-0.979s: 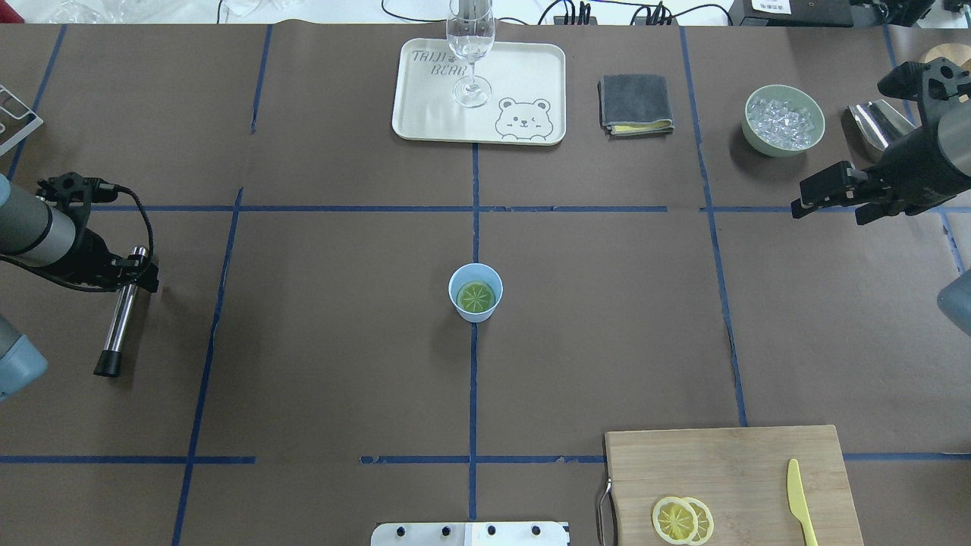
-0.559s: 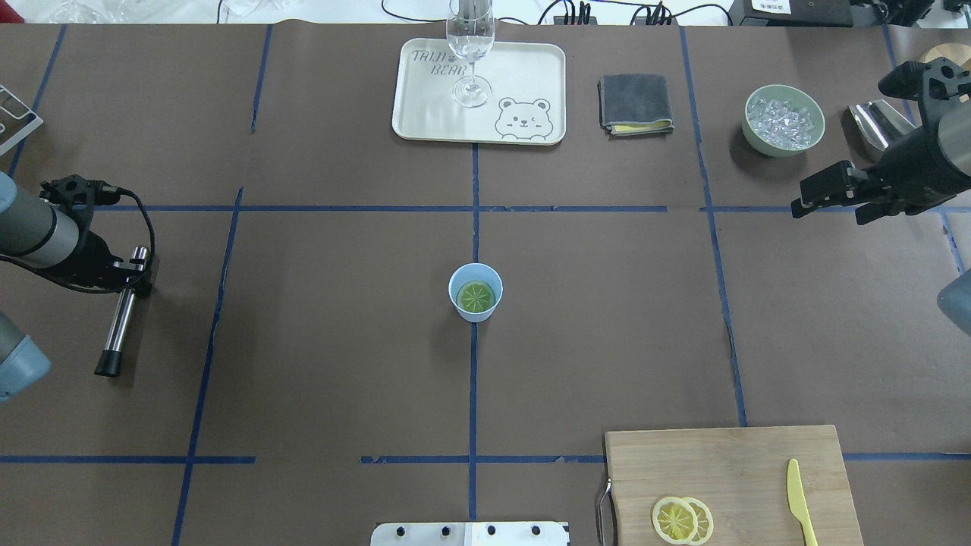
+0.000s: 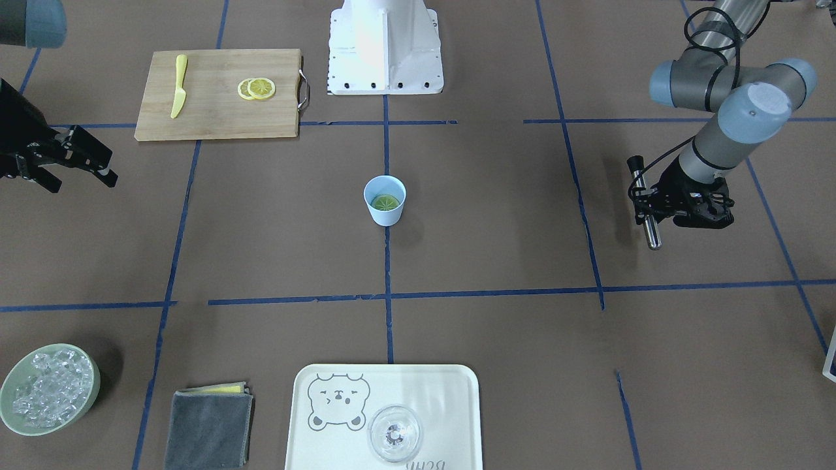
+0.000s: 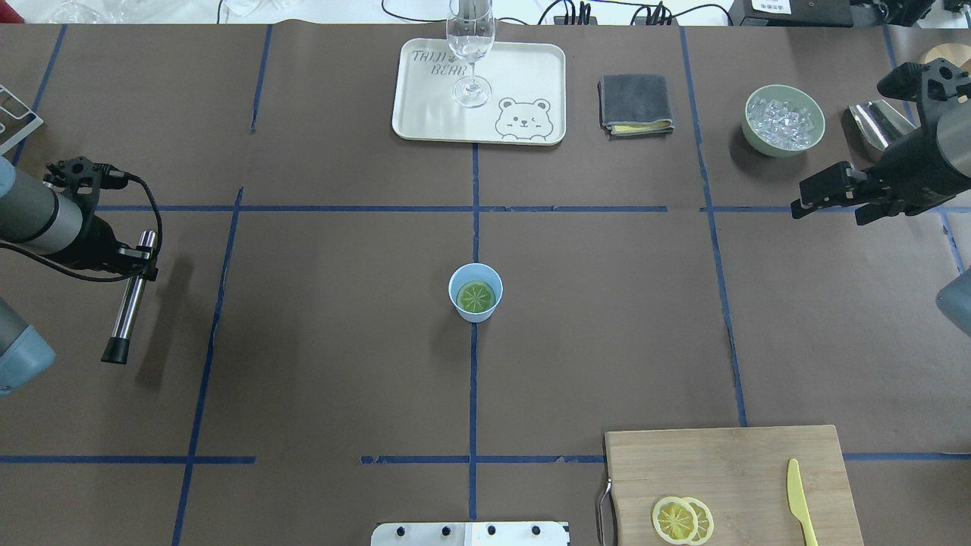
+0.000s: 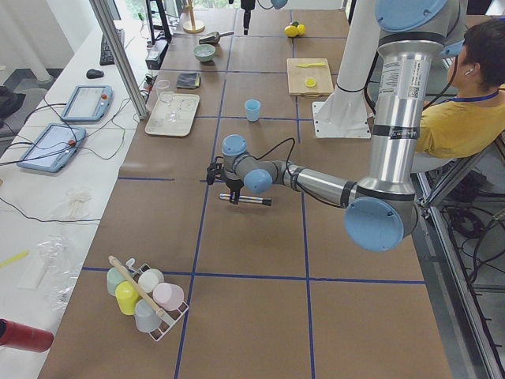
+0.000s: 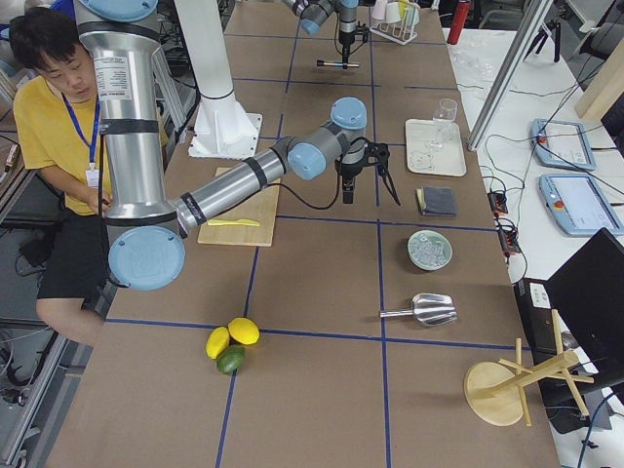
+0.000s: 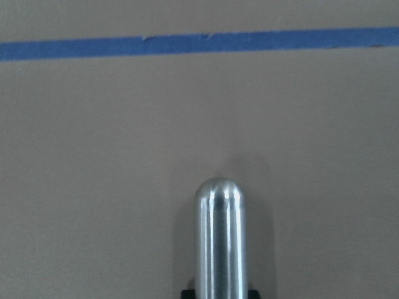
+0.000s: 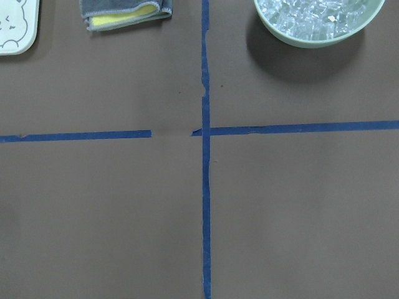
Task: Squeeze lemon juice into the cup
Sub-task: 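Lift the muddler with the left gripper and carry it over the cup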
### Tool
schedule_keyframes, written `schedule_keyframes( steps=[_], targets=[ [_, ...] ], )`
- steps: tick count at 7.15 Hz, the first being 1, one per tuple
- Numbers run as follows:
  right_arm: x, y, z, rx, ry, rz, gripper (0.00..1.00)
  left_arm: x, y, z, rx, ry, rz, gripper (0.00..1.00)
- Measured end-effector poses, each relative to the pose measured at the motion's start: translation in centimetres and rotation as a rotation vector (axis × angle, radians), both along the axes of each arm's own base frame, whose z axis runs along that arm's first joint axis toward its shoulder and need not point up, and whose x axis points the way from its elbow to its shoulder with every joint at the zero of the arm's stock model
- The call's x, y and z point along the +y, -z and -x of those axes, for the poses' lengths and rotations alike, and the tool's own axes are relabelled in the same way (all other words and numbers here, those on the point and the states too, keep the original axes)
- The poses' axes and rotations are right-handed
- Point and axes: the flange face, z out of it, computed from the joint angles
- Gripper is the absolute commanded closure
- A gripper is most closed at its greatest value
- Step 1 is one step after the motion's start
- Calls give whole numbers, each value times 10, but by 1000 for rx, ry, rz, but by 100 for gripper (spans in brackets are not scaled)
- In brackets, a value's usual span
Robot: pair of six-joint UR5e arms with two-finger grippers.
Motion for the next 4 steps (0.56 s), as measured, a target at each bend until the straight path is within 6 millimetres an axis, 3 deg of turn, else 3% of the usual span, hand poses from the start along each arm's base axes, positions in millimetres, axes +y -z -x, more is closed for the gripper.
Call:
schedule_keyframes(
  steps=[2, 4],
  targets=[
    [2, -4, -1, 4, 3, 0, 1, 12, 78, 12, 53, -39, -120, 100],
    [9, -17, -6, 1, 7, -8, 1, 23, 197, 22, 158, -18, -318, 100]
  ],
)
